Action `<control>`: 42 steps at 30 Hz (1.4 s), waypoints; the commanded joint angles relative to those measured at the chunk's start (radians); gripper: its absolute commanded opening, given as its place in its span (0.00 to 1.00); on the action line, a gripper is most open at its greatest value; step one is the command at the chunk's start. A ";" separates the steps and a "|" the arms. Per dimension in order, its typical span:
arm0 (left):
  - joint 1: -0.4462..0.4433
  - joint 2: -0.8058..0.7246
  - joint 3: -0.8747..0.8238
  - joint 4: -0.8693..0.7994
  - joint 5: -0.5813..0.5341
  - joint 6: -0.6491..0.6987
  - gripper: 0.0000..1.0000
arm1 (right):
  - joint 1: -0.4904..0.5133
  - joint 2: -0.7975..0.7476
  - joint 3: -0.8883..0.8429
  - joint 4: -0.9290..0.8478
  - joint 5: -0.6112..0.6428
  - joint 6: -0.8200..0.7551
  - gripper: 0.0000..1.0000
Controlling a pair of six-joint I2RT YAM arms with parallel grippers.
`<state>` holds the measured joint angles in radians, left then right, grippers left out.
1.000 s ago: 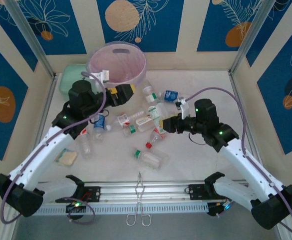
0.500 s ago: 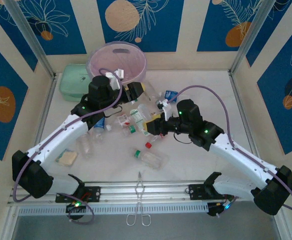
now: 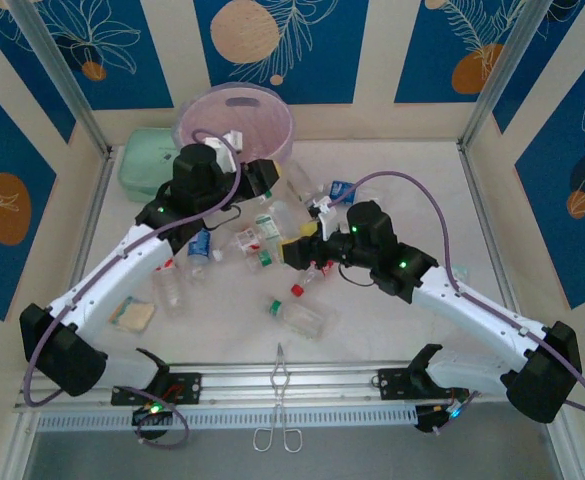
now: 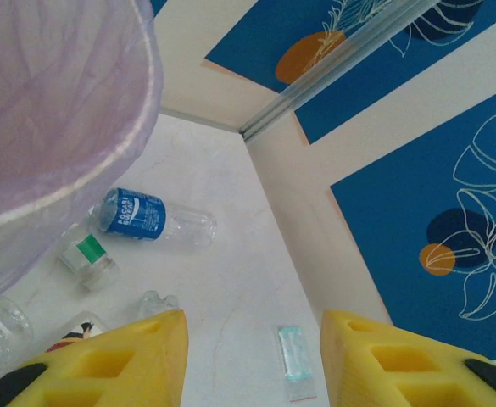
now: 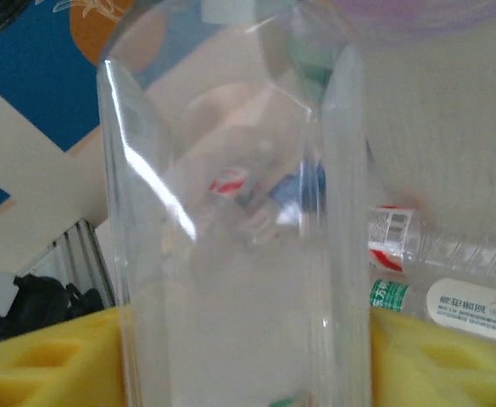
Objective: Put the plastic bottles in the bin
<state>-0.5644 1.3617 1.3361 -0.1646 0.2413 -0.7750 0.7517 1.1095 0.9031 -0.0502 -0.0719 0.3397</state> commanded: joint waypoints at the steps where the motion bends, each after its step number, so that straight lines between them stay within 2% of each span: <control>1: 0.030 0.035 0.123 -0.095 0.051 0.082 0.19 | -0.005 -0.023 0.041 0.035 0.097 -0.050 0.90; 2: 0.059 0.047 0.155 -0.101 0.070 0.089 0.18 | -0.010 -0.036 0.057 0.002 0.118 -0.071 0.98; 3: 0.087 0.057 0.183 -0.097 0.087 0.091 0.17 | -0.016 -0.054 0.069 -0.034 0.134 -0.091 0.99; 8: 0.241 0.123 0.370 -0.059 0.128 0.077 0.11 | -0.085 -0.158 0.090 -0.224 0.196 -0.141 0.99; 14: 0.309 0.290 0.658 -0.100 0.038 0.143 0.06 | -0.146 -0.281 0.009 -0.306 0.230 -0.092 0.99; 23: 0.310 0.513 0.861 -0.170 -0.150 0.353 0.00 | -0.178 -0.352 0.015 -0.471 0.262 -0.110 0.99; 27: 0.310 0.598 0.931 -0.232 -0.153 0.415 0.00 | -0.178 -0.352 0.039 -0.532 0.297 -0.100 0.99; 33: 0.298 0.676 0.938 -0.339 -0.141 0.509 0.00 | -0.201 -0.318 0.043 -0.584 0.337 -0.048 0.99; 36: 0.287 0.709 0.932 -0.383 -0.125 0.573 0.05 | -0.235 -0.278 0.058 -0.628 0.351 -0.003 0.99; 42: 0.272 0.769 0.927 -0.430 -0.102 0.610 0.16 | -0.324 -0.212 0.066 -0.686 0.339 0.104 0.99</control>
<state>-0.2798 2.1036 2.2353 -0.5541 0.1204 -0.2207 0.4610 0.8841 0.9424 -0.6830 0.2600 0.3653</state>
